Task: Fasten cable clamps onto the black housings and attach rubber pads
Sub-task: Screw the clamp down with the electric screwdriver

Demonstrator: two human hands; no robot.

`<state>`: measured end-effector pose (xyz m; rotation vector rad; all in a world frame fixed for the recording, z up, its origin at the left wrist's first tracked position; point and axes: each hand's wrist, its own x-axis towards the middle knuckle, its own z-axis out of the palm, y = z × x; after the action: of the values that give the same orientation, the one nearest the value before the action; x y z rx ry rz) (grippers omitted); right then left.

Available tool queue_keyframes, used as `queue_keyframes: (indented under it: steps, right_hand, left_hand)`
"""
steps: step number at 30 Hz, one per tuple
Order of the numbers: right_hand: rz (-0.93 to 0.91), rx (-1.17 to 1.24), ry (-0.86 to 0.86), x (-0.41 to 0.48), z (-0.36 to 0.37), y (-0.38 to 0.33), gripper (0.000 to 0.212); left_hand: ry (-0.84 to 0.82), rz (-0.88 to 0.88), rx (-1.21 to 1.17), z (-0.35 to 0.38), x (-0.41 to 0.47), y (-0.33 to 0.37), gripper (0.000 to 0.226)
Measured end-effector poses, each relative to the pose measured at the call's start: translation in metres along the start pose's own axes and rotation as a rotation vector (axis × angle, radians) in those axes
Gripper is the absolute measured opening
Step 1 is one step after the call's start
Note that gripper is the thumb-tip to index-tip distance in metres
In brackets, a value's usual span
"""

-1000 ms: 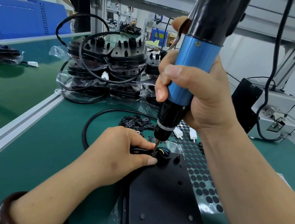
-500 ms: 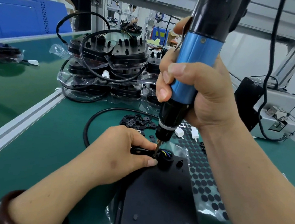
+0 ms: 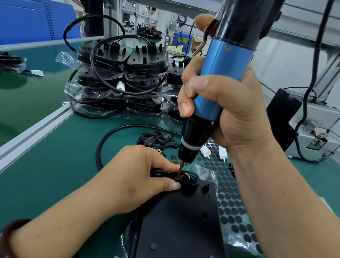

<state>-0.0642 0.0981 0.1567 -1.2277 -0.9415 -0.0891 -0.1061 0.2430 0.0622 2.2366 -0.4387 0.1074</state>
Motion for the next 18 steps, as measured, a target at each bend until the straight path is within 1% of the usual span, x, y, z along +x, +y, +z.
queue_keyframes:
  steps: [4, 8, 11, 18]
  right_hand:
    - [0.003, 0.005, -0.008, 0.0010, -0.0002, 0.0002, 0.032]
    - [0.035, 0.070, -0.040, 0.0011, -0.0005, 0.0013, 0.027]
    - [0.046, 0.101, -0.045, 0.0014, 0.0005, 0.0015, 0.040]
    - [0.010, 0.037, 0.000, -0.0010, -0.0003, 0.0012, 0.049]
  left_hand:
    - [0.004, -0.013, 0.018, 0.0006, 0.0001, -0.0015, 0.026]
    - [-0.007, -0.019, 0.011, 0.0007, -0.0003, -0.0017, 0.027]
    - [-0.008, -0.020, -0.004, 0.0009, 0.0000, -0.0016, 0.026]
    - [0.005, 0.000, 0.016, 0.0027, 0.0005, -0.0028, 0.028]
